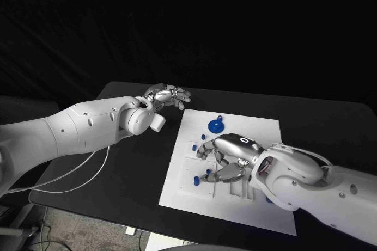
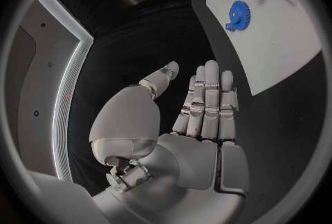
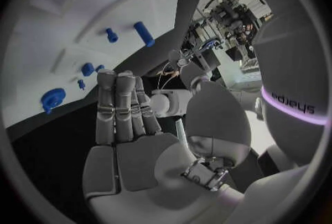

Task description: Assemble the parts on the task board

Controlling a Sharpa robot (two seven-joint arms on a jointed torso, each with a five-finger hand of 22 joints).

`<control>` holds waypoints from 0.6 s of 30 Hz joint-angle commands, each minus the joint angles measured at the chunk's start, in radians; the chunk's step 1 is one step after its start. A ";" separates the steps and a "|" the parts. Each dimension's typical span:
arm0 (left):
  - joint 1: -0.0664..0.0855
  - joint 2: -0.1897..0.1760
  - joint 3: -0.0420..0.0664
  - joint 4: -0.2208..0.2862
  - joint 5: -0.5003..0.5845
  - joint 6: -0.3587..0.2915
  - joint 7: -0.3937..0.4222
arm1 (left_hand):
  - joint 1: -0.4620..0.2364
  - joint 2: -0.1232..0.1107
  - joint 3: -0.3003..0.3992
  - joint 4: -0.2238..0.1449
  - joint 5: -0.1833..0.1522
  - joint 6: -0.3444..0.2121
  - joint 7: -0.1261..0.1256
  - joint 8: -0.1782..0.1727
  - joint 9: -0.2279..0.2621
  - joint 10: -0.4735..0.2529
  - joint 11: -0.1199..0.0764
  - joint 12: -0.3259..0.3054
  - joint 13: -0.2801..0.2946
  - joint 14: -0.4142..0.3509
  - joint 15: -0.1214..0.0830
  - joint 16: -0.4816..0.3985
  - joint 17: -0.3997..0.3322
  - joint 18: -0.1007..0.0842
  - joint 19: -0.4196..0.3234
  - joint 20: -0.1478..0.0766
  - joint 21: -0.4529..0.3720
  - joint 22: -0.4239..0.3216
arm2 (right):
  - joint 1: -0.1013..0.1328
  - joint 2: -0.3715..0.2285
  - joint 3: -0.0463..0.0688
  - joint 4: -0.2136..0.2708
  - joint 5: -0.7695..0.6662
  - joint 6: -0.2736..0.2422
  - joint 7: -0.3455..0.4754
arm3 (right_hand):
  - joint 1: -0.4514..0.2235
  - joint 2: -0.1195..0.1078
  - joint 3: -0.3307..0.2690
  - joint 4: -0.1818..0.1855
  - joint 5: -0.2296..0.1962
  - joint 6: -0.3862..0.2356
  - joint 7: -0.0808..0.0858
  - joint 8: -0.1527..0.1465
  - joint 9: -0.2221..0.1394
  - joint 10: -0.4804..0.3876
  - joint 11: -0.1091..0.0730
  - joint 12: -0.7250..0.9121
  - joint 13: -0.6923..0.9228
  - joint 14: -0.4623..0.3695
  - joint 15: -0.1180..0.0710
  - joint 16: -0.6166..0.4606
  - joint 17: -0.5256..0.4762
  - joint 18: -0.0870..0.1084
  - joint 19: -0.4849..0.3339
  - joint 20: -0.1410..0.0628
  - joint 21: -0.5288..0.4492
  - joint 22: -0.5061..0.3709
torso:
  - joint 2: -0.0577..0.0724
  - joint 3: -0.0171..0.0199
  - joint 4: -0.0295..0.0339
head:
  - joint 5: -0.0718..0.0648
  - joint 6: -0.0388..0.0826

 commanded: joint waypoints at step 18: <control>-0.012 0.007 0.000 -0.010 0.012 0.013 0.008 | -0.009 0.002 -0.002 0.006 -0.003 -0.007 0.002 0.006 0.000 -0.008 -0.002 0.004 0.001 0.000 0.000 -0.004 0.002 0.001 0.002 -0.007 -0.006 0.002 | 0.109 -0.258 0.035 -0.146 0.559 0.530 -0.090 | -0.022 0.163 -0.018 0.065 -0.073 0.093 -0.045 0.069 0.106 -0.031 -0.110 0.820 0.593 0.052 -0.108 0.074 0.029 0.075 0.053 -0.034 0.048 0.024 | -0.011 0.0038 -0.0086 | -0.126 0.030</control>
